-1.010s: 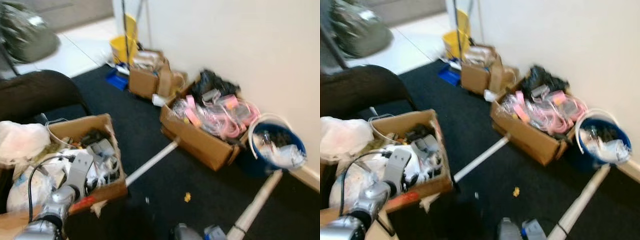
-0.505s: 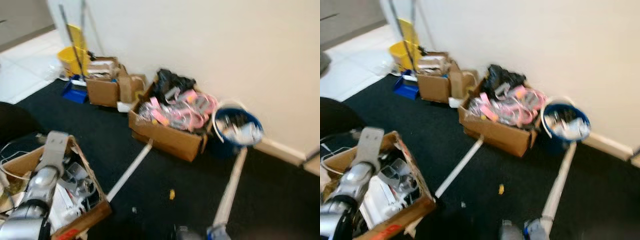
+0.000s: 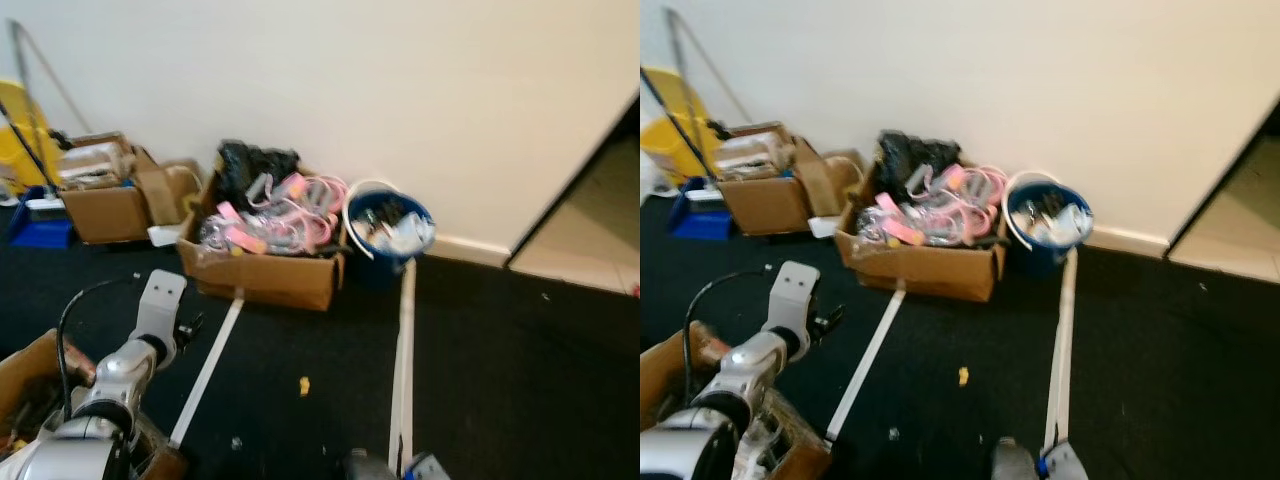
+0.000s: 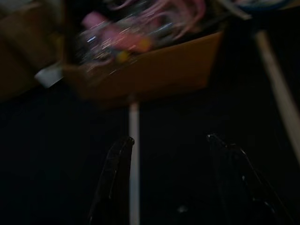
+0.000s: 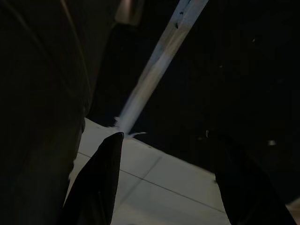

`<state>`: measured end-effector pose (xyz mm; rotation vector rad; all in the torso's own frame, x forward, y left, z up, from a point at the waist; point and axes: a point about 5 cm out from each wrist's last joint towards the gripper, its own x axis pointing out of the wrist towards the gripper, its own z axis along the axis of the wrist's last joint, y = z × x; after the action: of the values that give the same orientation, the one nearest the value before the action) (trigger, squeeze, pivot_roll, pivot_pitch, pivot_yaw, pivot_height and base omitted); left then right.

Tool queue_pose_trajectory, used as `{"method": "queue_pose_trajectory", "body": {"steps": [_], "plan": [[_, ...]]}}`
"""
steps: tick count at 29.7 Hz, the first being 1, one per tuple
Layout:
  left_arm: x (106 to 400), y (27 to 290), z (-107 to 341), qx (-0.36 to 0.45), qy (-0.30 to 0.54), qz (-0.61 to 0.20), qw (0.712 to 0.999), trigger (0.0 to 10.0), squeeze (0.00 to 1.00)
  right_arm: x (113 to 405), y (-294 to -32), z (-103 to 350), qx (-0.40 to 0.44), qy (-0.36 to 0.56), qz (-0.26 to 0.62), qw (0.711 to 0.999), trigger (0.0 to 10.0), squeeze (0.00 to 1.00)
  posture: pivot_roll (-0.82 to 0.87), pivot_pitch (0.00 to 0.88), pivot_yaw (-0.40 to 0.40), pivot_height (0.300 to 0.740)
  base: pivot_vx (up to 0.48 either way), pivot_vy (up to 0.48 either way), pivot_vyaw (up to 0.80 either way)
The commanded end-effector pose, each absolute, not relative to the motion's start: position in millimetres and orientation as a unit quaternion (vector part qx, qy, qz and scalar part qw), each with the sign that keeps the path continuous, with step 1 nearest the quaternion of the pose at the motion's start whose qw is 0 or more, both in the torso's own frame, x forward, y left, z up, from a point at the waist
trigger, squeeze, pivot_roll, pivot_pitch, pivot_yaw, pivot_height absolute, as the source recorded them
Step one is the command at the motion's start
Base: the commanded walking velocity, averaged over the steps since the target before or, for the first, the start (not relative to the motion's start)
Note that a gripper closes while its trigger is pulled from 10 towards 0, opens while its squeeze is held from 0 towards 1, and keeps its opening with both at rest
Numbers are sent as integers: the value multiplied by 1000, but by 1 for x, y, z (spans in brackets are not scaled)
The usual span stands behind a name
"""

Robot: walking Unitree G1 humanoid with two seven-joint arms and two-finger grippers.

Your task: Picking trash to rubbish bin

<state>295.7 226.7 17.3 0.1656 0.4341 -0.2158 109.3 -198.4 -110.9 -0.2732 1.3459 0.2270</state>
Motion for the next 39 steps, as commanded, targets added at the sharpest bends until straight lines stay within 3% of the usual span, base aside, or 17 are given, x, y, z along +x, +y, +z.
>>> {"method": "queue_pose_trajectory", "body": {"steps": [1,10,17,21,32,39], "plan": [[281,224,0,83,259,-122,955,10000,0,107,-196,-112,-118,621,105,768,10000,0,3,95,56,740,0,0,-800],[253,222,-27,64,325,-116,936,10000,0,108,-196,-112,-116,620,105,769,10000,0,0,92,58,740,0,0,-800],[237,235,-38,10,352,-37,935,10000,0,108,-196,-112,-115,621,104,769,10000,0,0,92,58,740,0,0,-800],[207,243,-57,-12,402,3,916,10000,0,108,-196,-112,-117,622,104,767,10000,0,0,92,58,740,0,0,-800],[164,241,-80,-14,473,7,881,10000,0,107,-197,-112,-120,623,107,766,10000,0,-4,94,57,740,0,0,-800],[151,238,-87,-9,495,3,869,10000,0,107,-197,-112,-122,623,107,765,10000,0,-9,91,55,740,0,0,-800]]}}
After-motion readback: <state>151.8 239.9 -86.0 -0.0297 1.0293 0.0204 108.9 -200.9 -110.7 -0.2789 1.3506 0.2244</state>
